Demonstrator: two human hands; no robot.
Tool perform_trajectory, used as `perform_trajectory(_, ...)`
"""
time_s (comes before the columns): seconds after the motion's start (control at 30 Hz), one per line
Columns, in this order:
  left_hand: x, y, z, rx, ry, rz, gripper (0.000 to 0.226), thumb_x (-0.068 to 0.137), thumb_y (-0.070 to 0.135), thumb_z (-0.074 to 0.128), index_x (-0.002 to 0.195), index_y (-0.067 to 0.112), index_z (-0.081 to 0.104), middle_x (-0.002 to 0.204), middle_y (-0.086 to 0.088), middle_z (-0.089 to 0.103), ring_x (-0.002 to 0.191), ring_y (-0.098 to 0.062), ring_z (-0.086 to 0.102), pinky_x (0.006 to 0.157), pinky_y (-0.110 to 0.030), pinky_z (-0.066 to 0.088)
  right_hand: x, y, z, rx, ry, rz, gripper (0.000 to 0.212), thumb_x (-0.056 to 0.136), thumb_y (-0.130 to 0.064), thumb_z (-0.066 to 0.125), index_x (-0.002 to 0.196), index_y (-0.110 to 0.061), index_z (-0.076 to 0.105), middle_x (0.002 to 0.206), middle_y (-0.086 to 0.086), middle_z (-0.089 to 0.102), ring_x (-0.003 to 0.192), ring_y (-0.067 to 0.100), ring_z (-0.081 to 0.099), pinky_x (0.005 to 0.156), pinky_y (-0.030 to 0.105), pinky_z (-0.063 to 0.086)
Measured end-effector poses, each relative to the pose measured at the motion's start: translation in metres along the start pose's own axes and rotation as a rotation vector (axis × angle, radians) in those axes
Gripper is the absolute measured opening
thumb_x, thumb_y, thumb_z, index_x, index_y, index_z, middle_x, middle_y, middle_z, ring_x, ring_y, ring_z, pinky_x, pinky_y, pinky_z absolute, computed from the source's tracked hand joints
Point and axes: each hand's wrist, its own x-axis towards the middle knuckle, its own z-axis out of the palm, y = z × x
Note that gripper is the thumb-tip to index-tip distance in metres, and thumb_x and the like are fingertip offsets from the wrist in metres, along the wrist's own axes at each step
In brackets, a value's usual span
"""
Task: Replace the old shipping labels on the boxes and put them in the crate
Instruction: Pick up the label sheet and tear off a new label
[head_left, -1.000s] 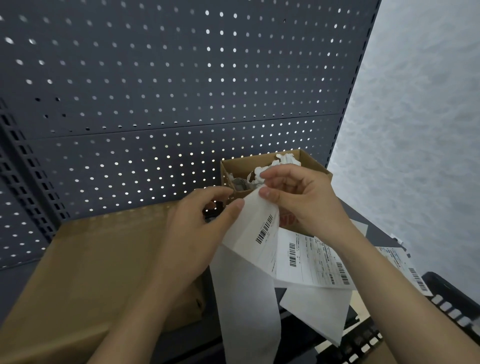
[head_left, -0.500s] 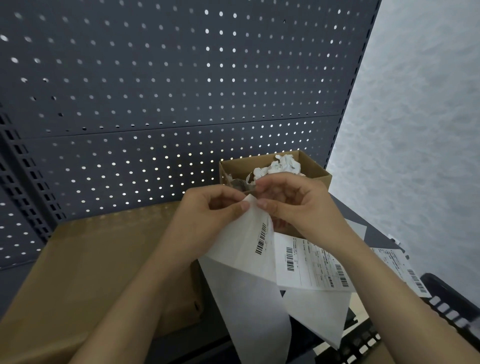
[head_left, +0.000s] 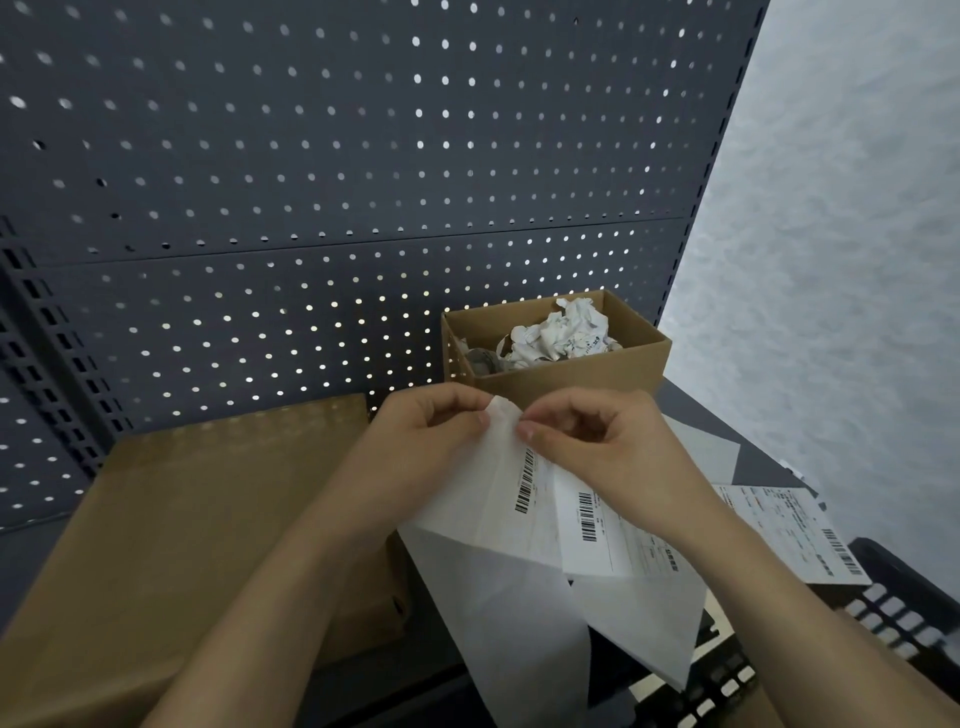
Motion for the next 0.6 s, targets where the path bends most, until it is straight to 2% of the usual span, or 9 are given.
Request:
perform_trajectory(0.1, 0.0, 0.001, 0.002, -0.026, -0.022, -0.026, 0.024, 0.092, 0.023, 0.059, 0.079, 0.033, 0.076, 0.084, 0.012, 0.073, 0.079, -0.006, 0.068, 0.075, -0.03, 0.057, 0.0, -0.002, 0.003, 0.046, -0.011, -0.002, 0.006, 0.086, -0.025, 0.072, 0.089, -0.022, 0.076, 0.072, -0.015, 0.069, 0.06, -0.002, 0.058, 0.053, 0.008, 0.039)
perform_trajectory(0.2, -0.003, 0.001, 0.004, -0.119, -0.061, -0.045, 0.012, 0.084, 0.032, 0.068, 0.08, 0.025, 0.077, 0.086, 0.004, 0.075, 0.082, -0.014, 0.071, 0.081, -0.036, 0.058, 0.0, -0.002, 0.005, 0.067, -0.025, -0.015, 0.007, 0.086, -0.024, 0.072, 0.089, -0.019, 0.076, 0.071, -0.015, 0.069, 0.061, -0.001, 0.058, 0.055, 0.008, 0.039)
perform_trajectory(0.3, -0.006, -0.001, 0.005, -0.195, -0.064, -0.045, 0.024, 0.076, 0.039, 0.068, 0.081, 0.017, 0.077, 0.087, -0.004, 0.075, 0.085, -0.024, 0.072, 0.084, -0.044, 0.058, 0.0, -0.001, 0.007, 0.088, -0.027, -0.018, 0.007, 0.084, -0.026, 0.073, 0.088, -0.021, 0.076, 0.074, -0.01, 0.071, 0.065, 0.003, 0.06, 0.059, 0.013, 0.043)
perform_trajectory(0.43, -0.006, -0.007, 0.005, -0.24, -0.039, -0.04, 0.023, 0.077, 0.041, 0.066, 0.079, 0.02, 0.076, 0.09, -0.008, 0.074, 0.09, -0.032, 0.07, 0.087, -0.052, 0.055, 0.0, -0.001, 0.01, 0.126, -0.03, -0.014, 0.007, 0.083, -0.025, 0.074, 0.088, -0.02, 0.076, 0.077, -0.007, 0.072, 0.07, 0.012, 0.067, 0.063, 0.021, 0.052)
perform_trajectory(0.5, -0.006, -0.011, 0.004, -0.275, -0.042, -0.045, 0.02, 0.08, 0.038, 0.065, 0.078, 0.021, 0.076, 0.09, -0.008, 0.073, 0.089, -0.031, 0.069, 0.087, -0.051, 0.054, 0.001, -0.002, 0.012, 0.143, -0.036, -0.009, 0.006, 0.083, -0.023, 0.074, 0.088, -0.02, 0.076, 0.078, -0.006, 0.073, 0.071, 0.013, 0.068, 0.065, 0.024, 0.056)
perform_trajectory(0.6, -0.006, -0.013, 0.002, -0.37, -0.028, -0.068, 0.02, 0.088, 0.024, 0.061, 0.077, 0.018, 0.075, 0.086, -0.009, 0.071, 0.083, -0.027, 0.066, 0.081, -0.044, 0.053, 0.005, -0.004, 0.015, 0.174, -0.04, -0.004, 0.006, 0.083, -0.02, 0.075, 0.089, -0.018, 0.076, 0.077, -0.004, 0.073, 0.066, 0.007, 0.064, 0.063, 0.021, 0.053)
